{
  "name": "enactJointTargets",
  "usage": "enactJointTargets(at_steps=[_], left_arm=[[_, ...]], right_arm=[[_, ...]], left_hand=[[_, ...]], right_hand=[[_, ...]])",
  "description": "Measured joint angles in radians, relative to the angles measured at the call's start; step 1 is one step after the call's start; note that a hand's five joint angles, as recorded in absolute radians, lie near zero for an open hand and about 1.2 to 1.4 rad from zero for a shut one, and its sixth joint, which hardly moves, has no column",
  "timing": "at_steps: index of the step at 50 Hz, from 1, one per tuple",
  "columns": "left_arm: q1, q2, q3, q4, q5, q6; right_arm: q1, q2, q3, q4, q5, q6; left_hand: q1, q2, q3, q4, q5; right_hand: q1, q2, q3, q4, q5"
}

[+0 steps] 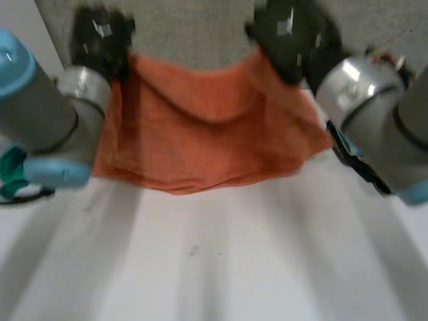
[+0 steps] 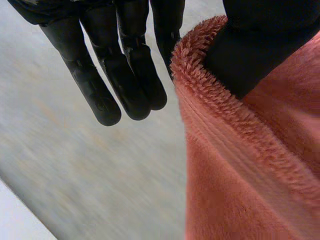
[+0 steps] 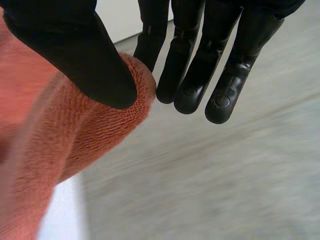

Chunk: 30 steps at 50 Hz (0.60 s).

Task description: Fold the laundry.

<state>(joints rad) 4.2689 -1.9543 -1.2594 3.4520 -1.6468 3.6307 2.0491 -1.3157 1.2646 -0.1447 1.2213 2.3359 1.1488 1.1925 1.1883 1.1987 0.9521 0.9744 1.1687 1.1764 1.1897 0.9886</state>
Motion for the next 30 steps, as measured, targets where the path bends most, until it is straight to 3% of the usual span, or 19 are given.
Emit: enactJointTargets(at_steps=[7,10,11,13,14,16,19,22,30], left_arm=[[-0.042,0.022,-0.219,-0.150,-0.004,-0.004],[-0.063,0.015,-0.316,-0.265,-0.005,-0.008],[-0.066,0.011,-0.334,-0.287,-0.004,-0.009],[-0.070,0.008,-0.350,-0.309,-0.004,-0.010],[-0.074,0.007,-0.363,-0.325,-0.003,-0.011],[-0.078,0.010,-0.376,-0.339,-0.003,-0.014],[-0.079,0.027,-0.384,-0.340,-0.003,-0.022],[-0.078,0.051,-0.385,-0.333,-0.003,-0.037],[-0.061,0.099,-0.409,-0.318,-0.017,-0.104]], right_arm=[[-0.066,-0.012,0.223,0.197,-0.096,-0.182],[-0.111,-0.017,0.365,0.320,-0.121,-0.362],[-0.127,-0.018,0.402,0.350,-0.123,-0.418],[-0.139,-0.019,0.425,0.368,-0.123,-0.453],[-0.153,-0.022,0.445,0.384,-0.122,-0.479],[-0.167,-0.028,0.457,0.395,-0.121,-0.478],[-0.178,-0.043,0.443,0.396,-0.119,-0.385],[-0.183,-0.059,0.406,0.389,-0.119,-0.194],[-0.179,-0.103,0.347,0.382,-0.102,0.291]], left_hand=[[0.000,0.000,0.000,0.000,0.000],[-0.001,0.000,0.000,0.000,0.000],[-0.112,-0.134,-0.132,-0.125,-0.084],[-0.234,-0.239,-0.234,-0.243,-0.183],[-0.368,-0.376,-0.368,-0.382,-0.313],[-0.472,-0.496,-0.486,-0.498,-0.427],[-0.526,-0.567,-0.559,-0.574,-0.504],[-0.540,-0.592,-0.586,-0.602,-0.534],[-0.552,-0.606,-0.600,-0.613,-0.547]], right_hand=[[-0.004,-0.008,-0.009,-0.008,-0.005],[-0.107,-0.158,-0.161,-0.167,-0.133],[-0.286,-0.358,-0.364,-0.375,-0.337],[-0.308,-0.398,-0.390,-0.401,-0.364],[-0.466,-0.576,-0.583,-0.595,-0.567],[-0.543,-0.678,-0.683,-0.693,-0.670],[-0.688,-0.836,-0.851,-0.865,-0.844],[-0.763,-0.930,-0.943,-0.949,-0.917],[-0.777,-0.950,-0.969,-0.961,-0.928]])
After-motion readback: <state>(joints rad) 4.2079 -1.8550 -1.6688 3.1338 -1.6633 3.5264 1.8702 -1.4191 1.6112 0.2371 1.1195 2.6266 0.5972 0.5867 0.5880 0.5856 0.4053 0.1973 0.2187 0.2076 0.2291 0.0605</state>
